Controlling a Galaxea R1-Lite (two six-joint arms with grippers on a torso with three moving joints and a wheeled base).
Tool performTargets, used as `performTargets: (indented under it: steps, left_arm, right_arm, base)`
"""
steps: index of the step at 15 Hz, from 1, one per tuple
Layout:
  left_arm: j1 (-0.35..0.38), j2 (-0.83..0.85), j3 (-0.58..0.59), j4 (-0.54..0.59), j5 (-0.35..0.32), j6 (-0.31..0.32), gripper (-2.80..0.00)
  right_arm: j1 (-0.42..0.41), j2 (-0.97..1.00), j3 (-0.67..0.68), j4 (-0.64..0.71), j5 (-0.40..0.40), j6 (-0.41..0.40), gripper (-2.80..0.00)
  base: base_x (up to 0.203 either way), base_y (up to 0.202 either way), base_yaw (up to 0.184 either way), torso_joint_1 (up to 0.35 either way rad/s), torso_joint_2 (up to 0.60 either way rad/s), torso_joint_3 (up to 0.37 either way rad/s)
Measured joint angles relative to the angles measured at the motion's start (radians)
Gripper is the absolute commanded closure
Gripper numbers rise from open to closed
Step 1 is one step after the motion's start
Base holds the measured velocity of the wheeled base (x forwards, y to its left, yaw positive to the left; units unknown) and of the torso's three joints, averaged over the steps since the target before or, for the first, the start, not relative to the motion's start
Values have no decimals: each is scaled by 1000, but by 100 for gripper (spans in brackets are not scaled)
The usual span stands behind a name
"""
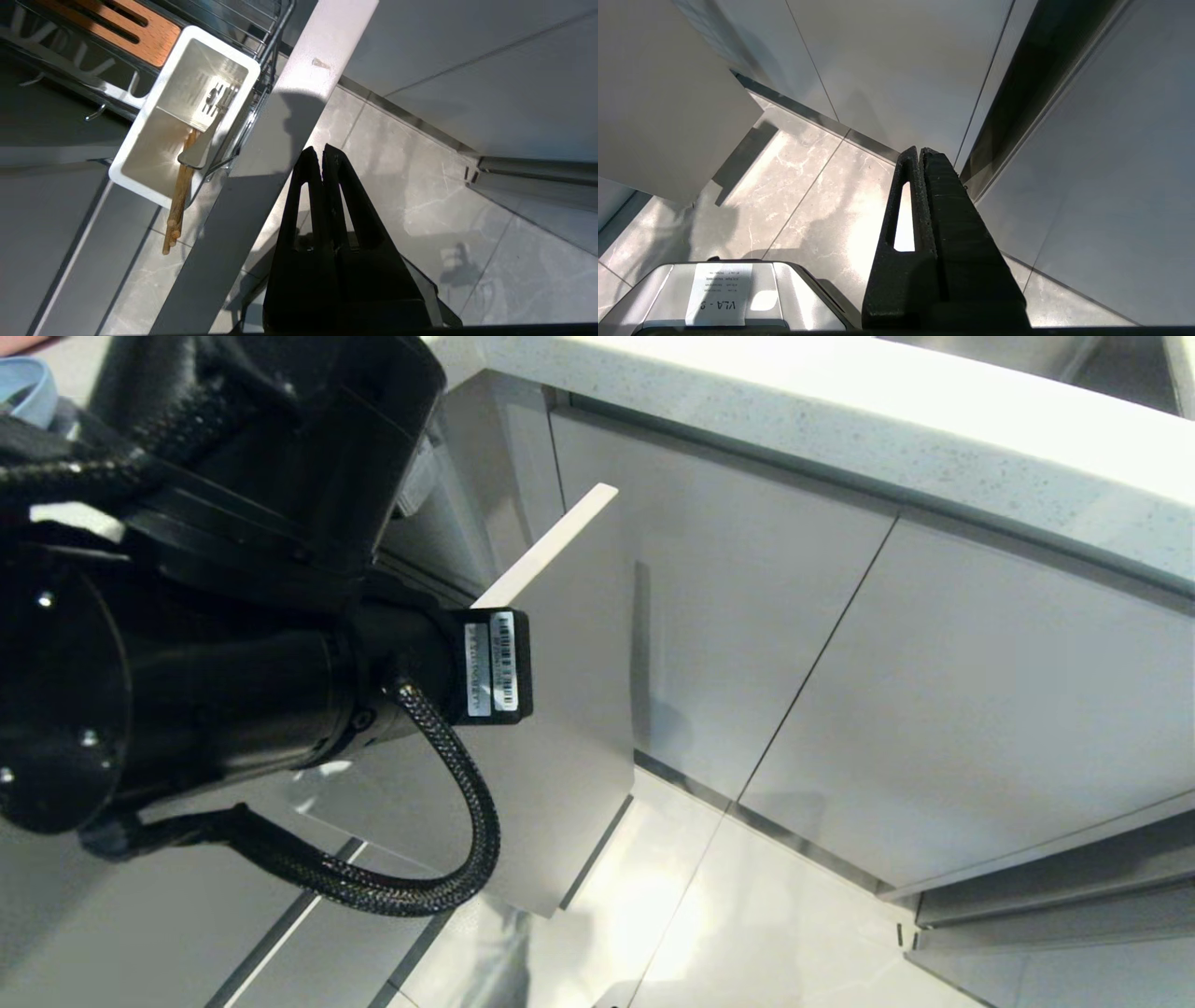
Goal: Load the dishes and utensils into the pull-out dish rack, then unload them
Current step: Close the cupboard
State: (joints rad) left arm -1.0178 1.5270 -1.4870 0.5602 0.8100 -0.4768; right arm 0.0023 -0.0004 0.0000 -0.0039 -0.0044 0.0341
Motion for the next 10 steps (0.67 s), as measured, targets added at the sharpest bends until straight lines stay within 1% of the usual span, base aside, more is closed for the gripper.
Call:
performTargets:
  steps: [3, 5, 8, 10]
  left_arm:
    - [49, -23, -12, 0, 13, 14, 0]
    - [103, -39, -16, -3, 24, 36, 0]
    - [217, -55, -22, -22, 35, 74, 0]
    - [288, -60, -23, -64, 41, 109, 0]
  right_arm:
    - [-1, 0, 0, 0, 0, 0, 0]
    - [-1, 0, 0, 0, 0, 1, 0]
    - [-1, 0, 0, 0, 0, 0, 0]
    - [0, 0, 0, 0, 0, 0, 0]
  base:
    - [0, 0, 0, 0, 0, 0]
    - [0, 0, 0, 0, 0, 0]
    - [0, 0, 0, 0, 0, 0]
    - [0, 0, 0, 0, 0, 0]
